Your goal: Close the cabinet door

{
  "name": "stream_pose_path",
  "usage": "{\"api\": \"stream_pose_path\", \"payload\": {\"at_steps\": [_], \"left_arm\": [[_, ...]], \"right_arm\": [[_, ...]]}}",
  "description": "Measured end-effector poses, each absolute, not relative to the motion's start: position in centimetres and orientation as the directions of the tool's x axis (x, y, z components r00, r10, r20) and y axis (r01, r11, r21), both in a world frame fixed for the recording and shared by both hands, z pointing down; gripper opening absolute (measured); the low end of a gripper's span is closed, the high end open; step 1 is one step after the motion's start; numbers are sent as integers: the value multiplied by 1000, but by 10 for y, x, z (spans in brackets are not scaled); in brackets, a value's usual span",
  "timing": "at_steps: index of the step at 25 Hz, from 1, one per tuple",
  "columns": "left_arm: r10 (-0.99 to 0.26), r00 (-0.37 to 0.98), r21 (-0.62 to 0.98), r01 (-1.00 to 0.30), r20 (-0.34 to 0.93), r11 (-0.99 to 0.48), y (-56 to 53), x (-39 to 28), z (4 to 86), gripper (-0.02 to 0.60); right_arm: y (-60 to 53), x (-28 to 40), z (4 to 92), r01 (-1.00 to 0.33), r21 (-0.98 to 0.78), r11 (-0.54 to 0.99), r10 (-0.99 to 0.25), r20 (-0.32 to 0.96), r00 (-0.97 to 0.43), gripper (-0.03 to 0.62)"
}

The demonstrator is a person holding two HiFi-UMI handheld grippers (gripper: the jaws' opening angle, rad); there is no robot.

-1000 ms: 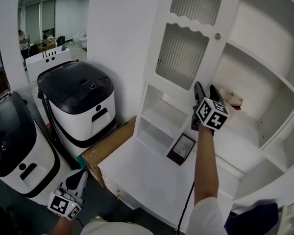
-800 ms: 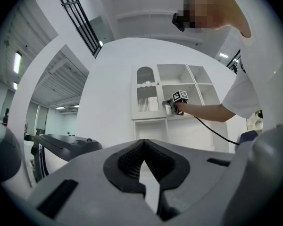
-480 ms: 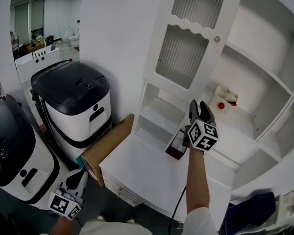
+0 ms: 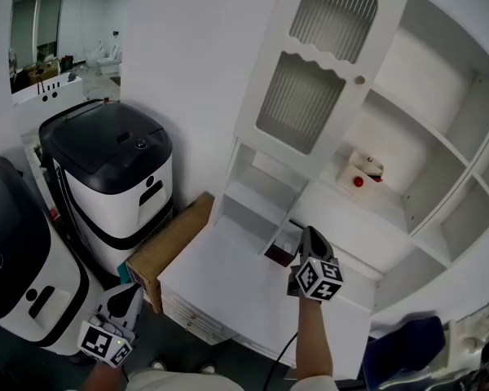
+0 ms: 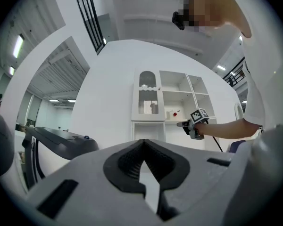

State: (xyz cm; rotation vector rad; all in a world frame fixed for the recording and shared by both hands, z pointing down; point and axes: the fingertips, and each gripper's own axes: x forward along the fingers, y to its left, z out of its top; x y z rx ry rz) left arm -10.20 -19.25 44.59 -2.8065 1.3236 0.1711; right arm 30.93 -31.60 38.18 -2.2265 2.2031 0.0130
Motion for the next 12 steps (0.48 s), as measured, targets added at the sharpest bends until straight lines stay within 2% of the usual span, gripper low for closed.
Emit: {"api": "stream_pose_path", "payload": {"at_steps": [12], "left_arm": [[-776,618,27,-780,-124,-625,-206,-110,445,6]], "right_arm": [[-200,292,318,-998,57,21,-983,-181,-31,-3]]}}
